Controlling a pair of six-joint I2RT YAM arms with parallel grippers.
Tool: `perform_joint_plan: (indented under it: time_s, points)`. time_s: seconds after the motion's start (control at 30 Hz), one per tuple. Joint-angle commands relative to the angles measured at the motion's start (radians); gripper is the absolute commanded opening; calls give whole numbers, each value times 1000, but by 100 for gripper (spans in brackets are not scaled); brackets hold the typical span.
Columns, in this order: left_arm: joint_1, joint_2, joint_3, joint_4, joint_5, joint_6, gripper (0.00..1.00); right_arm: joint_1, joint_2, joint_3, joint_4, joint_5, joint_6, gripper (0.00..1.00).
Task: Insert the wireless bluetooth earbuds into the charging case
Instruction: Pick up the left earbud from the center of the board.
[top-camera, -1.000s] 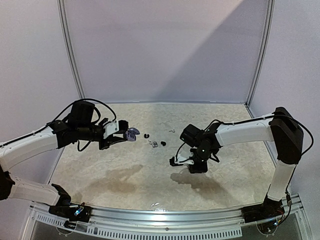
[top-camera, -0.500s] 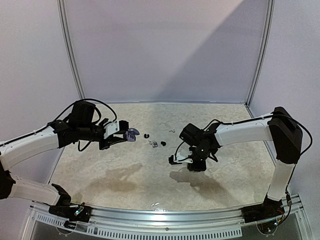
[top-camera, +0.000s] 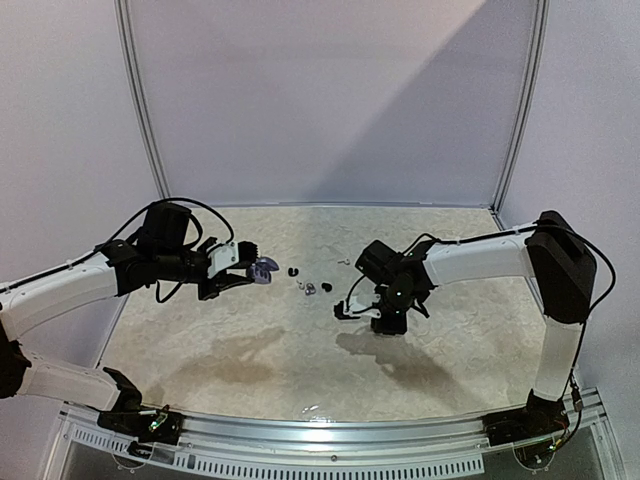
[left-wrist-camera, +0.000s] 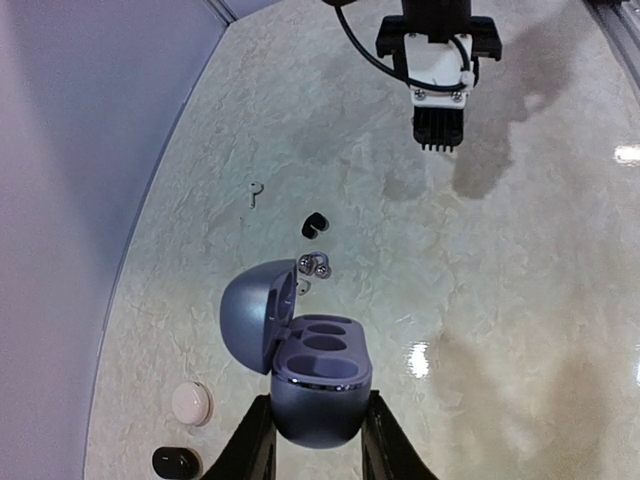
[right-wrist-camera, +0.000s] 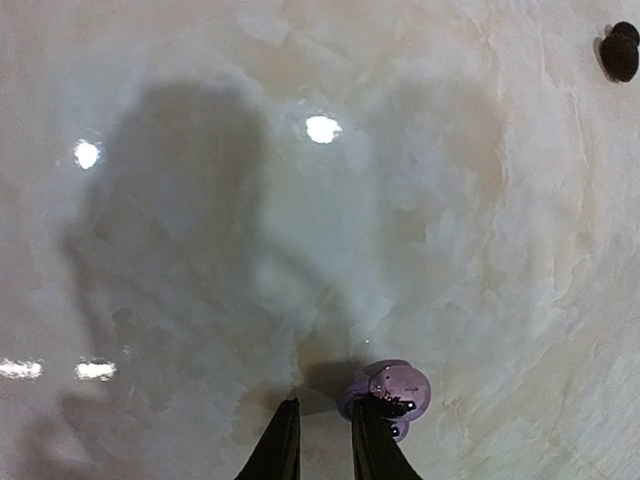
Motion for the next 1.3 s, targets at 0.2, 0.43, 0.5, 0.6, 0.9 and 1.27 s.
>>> perform_joint_plan:
  time_s: [0.2,0.43,0.5,0.6,0.9,1.27]
  points:
    - [13,8,15,-16,11,12,0,-26,37,57,6,42,14,20]
    - [14,9,14,-17,11,14,0,-45,48,88,6,48,27,20]
    - [14,8,14,-16,8,13,0,-48,55,92,-4,49,21,20]
    - [14,8,13,-17,5,16,0,-52,63,92,-13,50,16,19]
    - [14,10,13,-18,8,18,0,-64,64,95,-18,51,27,11]
    - [14,8,14,-15,11,12,0,-73,48,109,-38,49,52,0]
